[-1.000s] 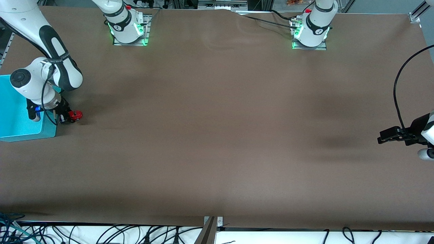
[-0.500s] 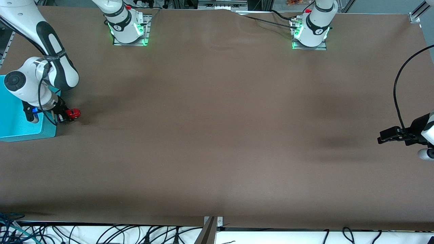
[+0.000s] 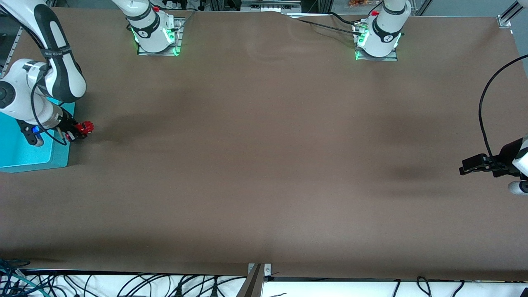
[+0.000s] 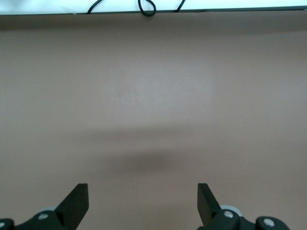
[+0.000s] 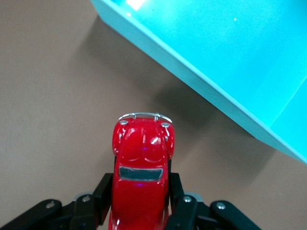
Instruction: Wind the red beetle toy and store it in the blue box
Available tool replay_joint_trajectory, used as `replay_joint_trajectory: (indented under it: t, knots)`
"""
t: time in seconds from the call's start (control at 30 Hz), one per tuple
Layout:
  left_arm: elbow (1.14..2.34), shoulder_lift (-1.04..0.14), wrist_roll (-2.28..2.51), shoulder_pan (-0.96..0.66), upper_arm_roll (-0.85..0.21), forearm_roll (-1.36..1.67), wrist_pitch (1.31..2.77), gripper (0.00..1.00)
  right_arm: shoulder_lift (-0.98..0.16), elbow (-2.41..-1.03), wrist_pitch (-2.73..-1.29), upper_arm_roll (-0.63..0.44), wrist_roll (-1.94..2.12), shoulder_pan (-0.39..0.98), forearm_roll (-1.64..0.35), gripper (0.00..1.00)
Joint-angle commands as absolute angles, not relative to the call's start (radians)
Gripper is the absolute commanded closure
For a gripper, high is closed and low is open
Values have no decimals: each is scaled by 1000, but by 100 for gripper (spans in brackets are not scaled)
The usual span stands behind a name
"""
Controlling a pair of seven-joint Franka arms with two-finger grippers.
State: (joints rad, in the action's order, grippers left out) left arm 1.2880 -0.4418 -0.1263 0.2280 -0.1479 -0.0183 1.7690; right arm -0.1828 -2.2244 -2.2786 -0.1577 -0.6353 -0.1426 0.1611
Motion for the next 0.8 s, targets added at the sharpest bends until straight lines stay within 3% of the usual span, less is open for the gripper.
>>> replay_joint_trajectory:
  t: [0.0, 0.37, 0.77]
  knots:
    - [1290, -437, -147, 224, -144, -38, 1763, 0, -109, -2235, -2194, -152, -519, -147, 176, 100]
    - [1290, -437, -146, 225, -146, -37, 1763, 0, -63, -2233, -2149, -161, -313, -153, 178, 100]
    - [1290, -439, -146, 222, -146, -37, 1763, 0, -49, -2226, -2141, -255, -43, -155, 206, 100]
